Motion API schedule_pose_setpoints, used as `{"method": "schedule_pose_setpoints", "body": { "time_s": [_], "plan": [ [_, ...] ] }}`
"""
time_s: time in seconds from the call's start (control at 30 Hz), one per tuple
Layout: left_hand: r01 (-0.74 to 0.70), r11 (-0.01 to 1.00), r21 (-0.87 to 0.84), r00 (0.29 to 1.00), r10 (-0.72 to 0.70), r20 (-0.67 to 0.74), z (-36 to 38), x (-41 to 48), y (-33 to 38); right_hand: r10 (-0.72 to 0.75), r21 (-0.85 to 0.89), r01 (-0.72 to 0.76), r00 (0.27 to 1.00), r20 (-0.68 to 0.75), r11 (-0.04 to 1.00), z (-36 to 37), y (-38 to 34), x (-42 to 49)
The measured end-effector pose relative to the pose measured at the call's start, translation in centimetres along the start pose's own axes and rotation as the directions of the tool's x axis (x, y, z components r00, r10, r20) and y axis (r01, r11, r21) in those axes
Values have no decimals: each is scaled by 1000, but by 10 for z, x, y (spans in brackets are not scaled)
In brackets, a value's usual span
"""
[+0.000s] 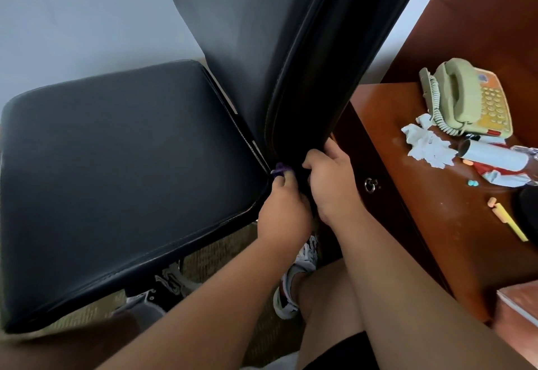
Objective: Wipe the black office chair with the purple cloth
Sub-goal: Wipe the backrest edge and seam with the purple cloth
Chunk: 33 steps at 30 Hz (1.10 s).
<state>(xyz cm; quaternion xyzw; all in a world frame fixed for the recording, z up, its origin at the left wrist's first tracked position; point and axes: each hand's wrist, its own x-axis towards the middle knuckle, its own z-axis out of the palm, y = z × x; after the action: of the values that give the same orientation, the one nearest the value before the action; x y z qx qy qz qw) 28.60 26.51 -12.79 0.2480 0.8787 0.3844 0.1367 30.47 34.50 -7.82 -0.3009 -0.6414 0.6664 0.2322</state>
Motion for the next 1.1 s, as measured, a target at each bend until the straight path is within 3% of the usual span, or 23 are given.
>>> {"method": "schedule_pose_setpoints", "body": {
  "time_s": [0.1, 0.17, 0.2, 0.33, 0.47, 0.57, 0.7, 0.83, 1.1],
  "plan": [
    [-40, 962, 271, 975, -22, 221, 11, 1, -17, 6, 36, -6, 1000, 9, 999, 2, -2, -2],
    [-65, 945, 321, 935, -55, 350, 18, -4, -29, -1, -3, 1, 1000, 14, 1000, 1, -1, -2],
    [-32, 957, 290, 934, -75, 350, 22, -6, -33, -5, -14, 5, 1000, 17, 1000, 0, 1, -3],
    [164, 984, -68, 983, -158, 91, 19, -8, -29, -6, -15, 6, 999, 49, 1000, -5, 3, -2],
    [11, 950, -313, 985, -64, -159, -3, -8, -11, 1, 13, -2, 998, 56, 1000, -5, 0, 0],
    [-8, 960, -279, 985, -40, -167, -10, 0, -10, 10, 36, -12, 998, 57, 999, -4, -3, -1],
    [44, 994, -98, 999, -46, -21, -9, 10, -19, -3, 15, 2, 998, 62, 1000, -3, -1, -8],
    [150, 988, 49, 982, -154, 109, -15, 30, -21, -9, 3, 9, 999, 53, 1000, -2, -1, -9],
    [-54, 997, 60, 998, 53, 22, -7, -12, -8, 16, 31, -17, 999, 39, 999, 0, -1, -7]
  ]
}}
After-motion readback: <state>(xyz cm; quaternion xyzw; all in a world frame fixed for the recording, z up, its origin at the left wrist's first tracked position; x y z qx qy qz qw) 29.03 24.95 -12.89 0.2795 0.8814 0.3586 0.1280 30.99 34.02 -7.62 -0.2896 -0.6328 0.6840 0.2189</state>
